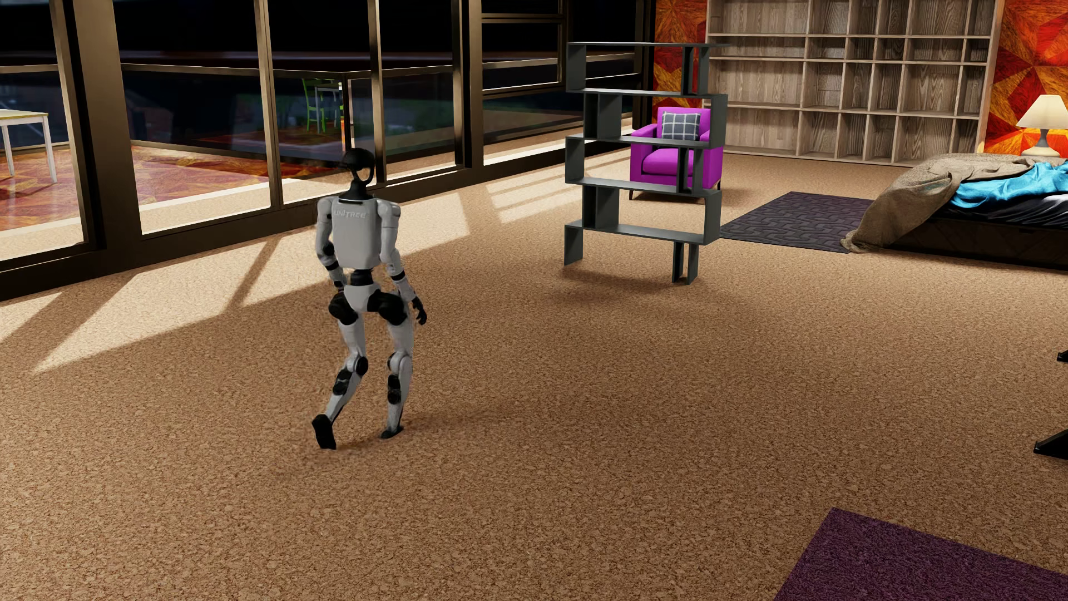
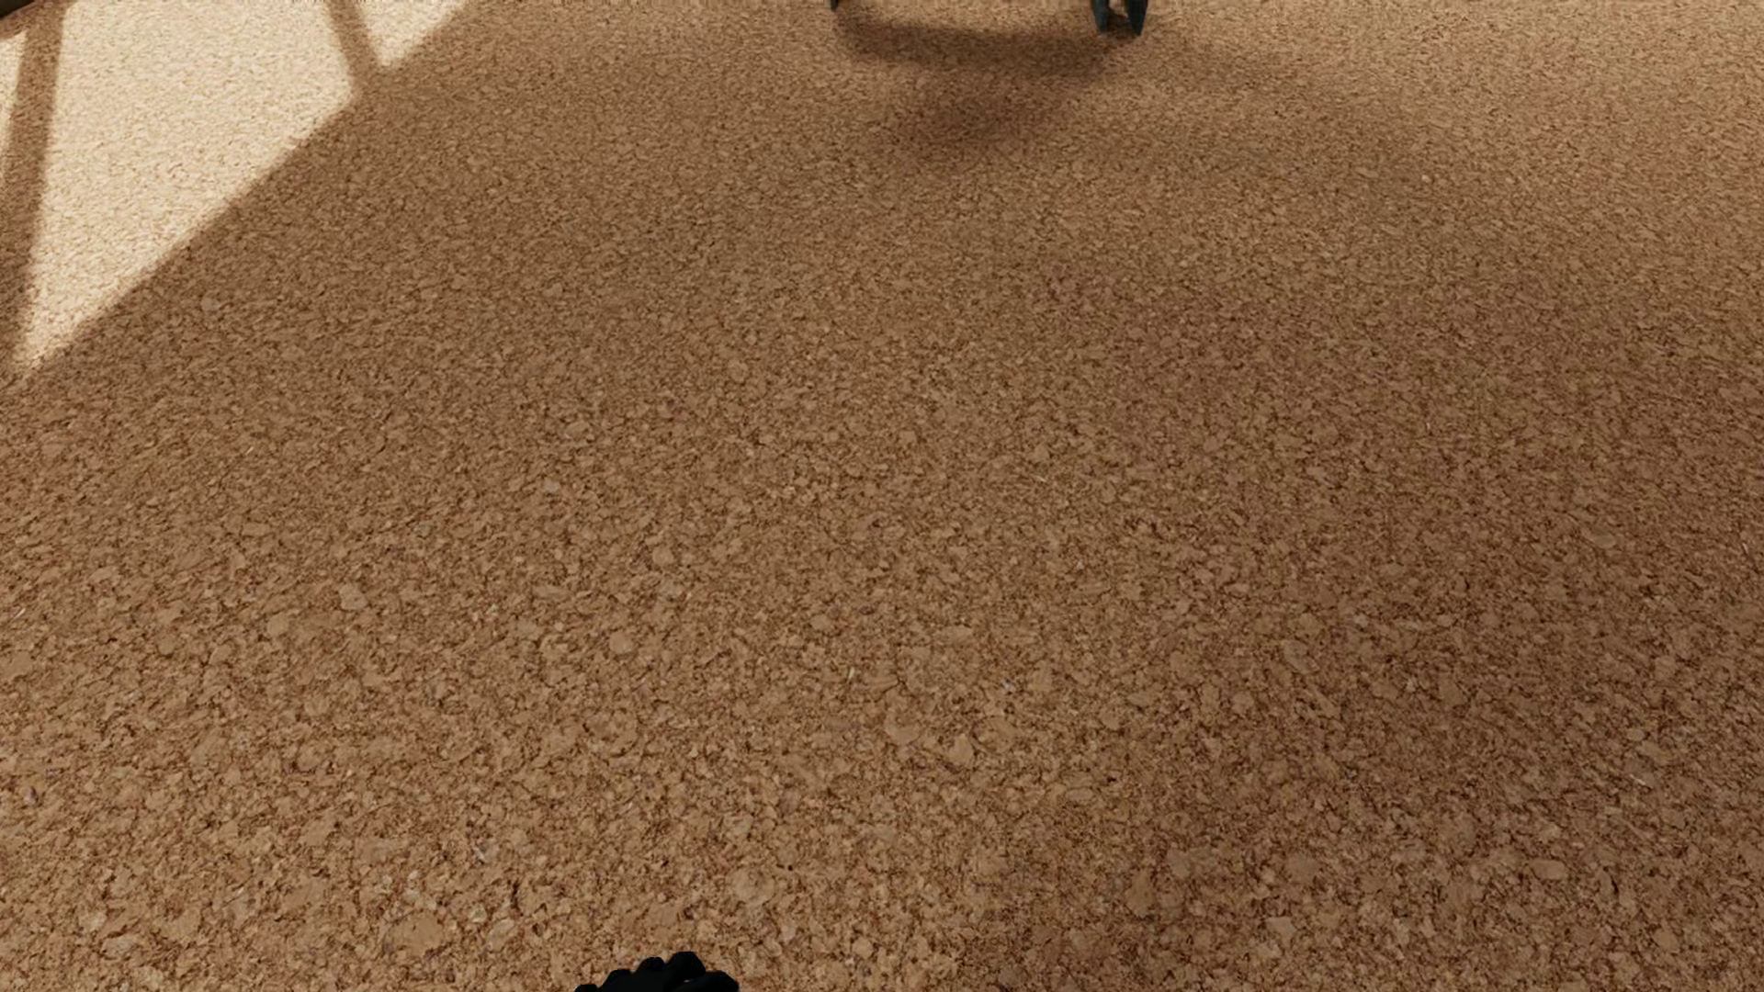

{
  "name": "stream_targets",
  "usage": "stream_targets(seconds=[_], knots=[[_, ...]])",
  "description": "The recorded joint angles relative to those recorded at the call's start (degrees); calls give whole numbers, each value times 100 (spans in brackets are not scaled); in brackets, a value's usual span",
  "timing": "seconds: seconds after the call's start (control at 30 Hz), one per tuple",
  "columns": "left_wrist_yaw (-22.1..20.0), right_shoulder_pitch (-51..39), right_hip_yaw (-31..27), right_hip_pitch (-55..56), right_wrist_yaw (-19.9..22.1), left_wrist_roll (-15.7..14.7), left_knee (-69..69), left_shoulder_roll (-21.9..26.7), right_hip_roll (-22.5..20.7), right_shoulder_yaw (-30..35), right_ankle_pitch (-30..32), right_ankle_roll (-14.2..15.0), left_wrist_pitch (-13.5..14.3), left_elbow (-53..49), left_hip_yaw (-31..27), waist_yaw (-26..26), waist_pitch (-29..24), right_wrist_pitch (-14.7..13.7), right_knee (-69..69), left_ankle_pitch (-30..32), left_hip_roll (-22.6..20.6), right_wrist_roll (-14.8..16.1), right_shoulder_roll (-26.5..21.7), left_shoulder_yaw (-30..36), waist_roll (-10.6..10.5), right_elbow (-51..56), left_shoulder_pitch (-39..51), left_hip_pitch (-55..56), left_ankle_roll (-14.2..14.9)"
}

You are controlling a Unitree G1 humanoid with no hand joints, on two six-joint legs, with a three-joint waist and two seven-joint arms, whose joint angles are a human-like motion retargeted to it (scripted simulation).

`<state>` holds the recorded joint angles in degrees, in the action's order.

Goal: Walk towards the dark shelves

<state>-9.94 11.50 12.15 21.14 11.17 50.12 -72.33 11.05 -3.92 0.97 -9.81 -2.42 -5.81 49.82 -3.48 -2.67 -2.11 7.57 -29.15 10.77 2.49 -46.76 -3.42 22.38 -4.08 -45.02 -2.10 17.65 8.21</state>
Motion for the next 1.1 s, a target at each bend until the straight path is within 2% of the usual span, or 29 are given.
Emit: stream_targets(seconds=[0.07,0.1,0.13,0.17,0.23,0.3,0.33,0.37,0.4,0.43,0.47,0.5,0.53,0.57,0.63,0.67,0.7,0.73,0.8,0.87,0.93,1.0,1.03,1.07,1.1], knots=[[-88,-340,-19,-508,52,-335,40,180,-218,96,-318,-58,-30,-432,-63,99,-47,-185,103,-746,-28,-83,-26,-364,-84,-107,-485,795,-301],[-177,-499,-58,-772,40,-447,402,144,-303,187,-456,-75,-131,-559,-120,161,-62,-232,186,-1185,-92,-106,-35,-513,-105,-63,-660,1117,-435],[-244,-624,-110,-1030,31,-551,966,131,-375,280,-579,-86,-199,-619,-181,227,-74,-310,280,-1439,-141,-108,-75,-665,-115,2,-782,1377,-443],[-295,-763,-175,-1285,17,-620,1736,108,-427,383,-679,-95,-250,-651,-204,295,-79,-361,404,-1613,-161,-110,-119,-804,-117,70,-893,1553,-580],[-360,-1014,-319,-1782,-11,-635,3630,58,-518,589,-836,-110,-321,-633,-26,431,-68,-409,683,-1481,-60,-103,-189,-991,-113,182,-1060,1702,-764],[-391,-1184,-474,-2318,-59,-533,5653,13,-565,768,-870,-95,-301,-530,201,551,-33,-430,1048,-1150,-32,-63,-237,-1022,-91,239,-1175,1561,-626],[-400,-1231,-545,-2548,-87,-465,6179,15,-582,850,-916,-82,-262,-462,237,598,-20,-411,1109,-1201,-56,-54,-248,-1003,-75,247,-1219,1522,-553],[-398,-1245,-606,-2730,-102,-389,6157,19,-578,928,-961,-73,-220,-381,248,641,-9,-325,1070,-1171,-88,-80,-264,-969,-56,253,-1244,1528,-457],[-390,-1222,-666,-2917,-99,-309,5745,14,-556,1010,-945,-65,-193,-288,183,686,4,-160,932,-1045,-164,-144,-280,-943,-29,252,-1261,1582,-644],[-390,-1156,-733,-3092,-83,-242,5390,-36,-475,1085,-845,-74,-194,-178,147,725,26,50,809,-652,-286,-222,-309,-954,18,238,-1274,1589,-1003],[-403,-1041,-759,-3215,-68,-209,5152,-117,-359,1122,-561,4,-234,-52,209,747,55,246,562,-355,-352,-266,-323,-1027,89,185,-1277,1479,-872],[-417,-889,-752,-3231,-82,-215,4926,-230,-187,1085,-129,174,-298,86,315,757,77,400,162,-334,-448,-249,-332,-1140,185,87,-1251,1345,-857],[-423,-729,-771,-3050,-155,-229,4765,-347,6,990,532,379,-357,213,405,759,86,500,-510,-526,-586,-168,-327,-1248,292,-49,-1187,1198,-1017],[-427,-599,-798,-2673,-301,-217,4706,-449,232,910,1258,688,-374,296,507,759,79,542,-1421,-733,-715,-72,-338,-1314,397,-192,-1096,1007,-1073],[-445,-450,-843,-1661,-762,-135,4730,-592,794,1098,2629,1578,-263,269,733,746,38,406,-3220,-1108,-939,-83,-530,-1312,604,-333,-874,603,-1111],[-449,-370,-873,-1143,-971,-86,4774,-634,989,1311,2703,1625,-165,227,792,719,12,213,-3833,-1271,-1045,-177,-717,-1299,705,-264,-715,386,-1147],[-469,-256,-913,-640,-1073,-59,4760,-651,1122,1463,2289,1647,-34,197,828,684,-18,89,-4252,-1440,-1162,-269,-863,-1256,792,-79,-575,202,-1184],[-462,-99,-906,-198,-1073,-19,4742,-667,1276,1454,1788,1451,40,194,824,640,-43,22,-4426,-1617,-1276,-258,-962,-1188,863,156,-376,5,-1213],[-406,232,-914,508,-828,124,4698,-714,1450,1084,899,1176,65,266,722,534,-75,79,-4012,-1985,-1445,26,-857,-979,947,600,153,-408,-1262],[-391,396,-906,962,-542,236,4723,-699,1494,705,349,850,151,253,561,423,-77,137,-2723,-2295,-1512,340,-692,-753,971,793,587,-812,-1297],[-398,354,-764,1119,-479,180,4921,-719,1474,669,381,715,263,133,402,328,-48,211,-901,-2511,-1524,312,-645,-601,959,710,876,-1251,-1309],[-391,253,-603,1015,-674,61,5240,-738,1349,728,598,959,380,-16,265,265,9,245,1151,-2621,-1507,131,-653,-423,928,556,1038,-1719,-1295],[-399,220,-623,1063,-764,3,5330,-755,1287,691,553,1159,421,-75,213,241,32,257,1706,-2684,-1505,77,-650,-330,905,512,1073,-1933,-1281],[-412,205,-744,1150,-796,-60,5330,-782,1237,621,543,1414,438,-110,178,217,54,263,1819,-2782,-1514,53,-644,-259,884,493,1069,-2121,-1263],[-421,192,-882,1163,-774,-124,5319,-798,1149,551,696,1338,422,-109,152,194,83,262,1705,-2850,-1490,44,-607,-223,863,473,1026,-2291,-1241]])
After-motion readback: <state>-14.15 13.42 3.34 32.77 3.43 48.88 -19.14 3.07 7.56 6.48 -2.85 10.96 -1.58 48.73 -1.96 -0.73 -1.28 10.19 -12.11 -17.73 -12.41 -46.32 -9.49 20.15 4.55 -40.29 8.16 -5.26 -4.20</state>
